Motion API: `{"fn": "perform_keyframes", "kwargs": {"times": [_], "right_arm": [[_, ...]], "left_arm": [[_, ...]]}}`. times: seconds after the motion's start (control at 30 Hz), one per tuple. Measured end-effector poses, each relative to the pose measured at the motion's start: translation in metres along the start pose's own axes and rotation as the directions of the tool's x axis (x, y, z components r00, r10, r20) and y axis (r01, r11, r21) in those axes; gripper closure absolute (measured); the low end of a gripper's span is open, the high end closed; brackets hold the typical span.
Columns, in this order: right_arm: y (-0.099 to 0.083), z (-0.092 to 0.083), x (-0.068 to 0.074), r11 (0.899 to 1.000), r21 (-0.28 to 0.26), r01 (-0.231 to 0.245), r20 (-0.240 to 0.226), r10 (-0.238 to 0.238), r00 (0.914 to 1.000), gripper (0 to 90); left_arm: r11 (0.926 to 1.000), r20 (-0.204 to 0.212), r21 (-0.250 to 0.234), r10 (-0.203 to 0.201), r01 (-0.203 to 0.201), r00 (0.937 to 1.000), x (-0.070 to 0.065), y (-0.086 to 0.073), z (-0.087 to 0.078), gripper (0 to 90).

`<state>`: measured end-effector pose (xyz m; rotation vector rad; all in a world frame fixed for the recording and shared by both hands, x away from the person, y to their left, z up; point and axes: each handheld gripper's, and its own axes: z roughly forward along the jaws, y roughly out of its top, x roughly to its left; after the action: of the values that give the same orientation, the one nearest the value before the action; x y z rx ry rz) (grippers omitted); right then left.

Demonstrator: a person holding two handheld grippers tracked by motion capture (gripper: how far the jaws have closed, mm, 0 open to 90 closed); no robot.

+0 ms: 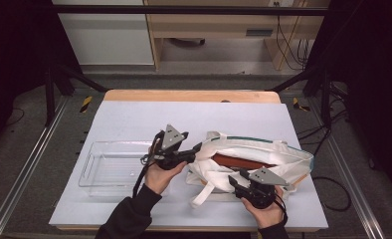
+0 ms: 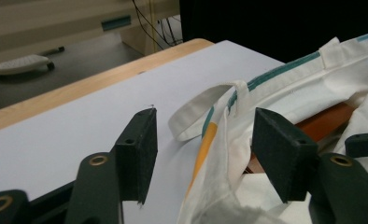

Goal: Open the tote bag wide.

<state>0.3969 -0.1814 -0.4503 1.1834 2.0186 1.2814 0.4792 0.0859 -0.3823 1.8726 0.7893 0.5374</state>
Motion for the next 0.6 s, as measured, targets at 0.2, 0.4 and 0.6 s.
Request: {"fn": "perform_keyframes", "kwargs": {"times": [0.2,0.4,0.6], "right_arm": [[-0.004,0.008,0.0,1.0,0.013,0.018,-0.003,-0.018,0.9998,47.2],[-0.001,0.013,0.005,0.999,0.013,0.034,-0.03,-0.033,0.999,38.8],[0.001,0.018,0.007,0.998,0.019,0.053,-0.028,-0.052,0.9983,35.1]], "left_arm": [[0.9972,0.019,0.073,0.018,-0.02,0.9996,-0.003,-0.006,0.026,50.7],[0.9914,0.028,0.131,-0.002,-0.002,0.9996,0.0,-0.01,0.035,74.7],[0.9851,0.046,0.171,-0.029,0.02,0.9986,0.002,-0.01,0.032,85.7]]}}
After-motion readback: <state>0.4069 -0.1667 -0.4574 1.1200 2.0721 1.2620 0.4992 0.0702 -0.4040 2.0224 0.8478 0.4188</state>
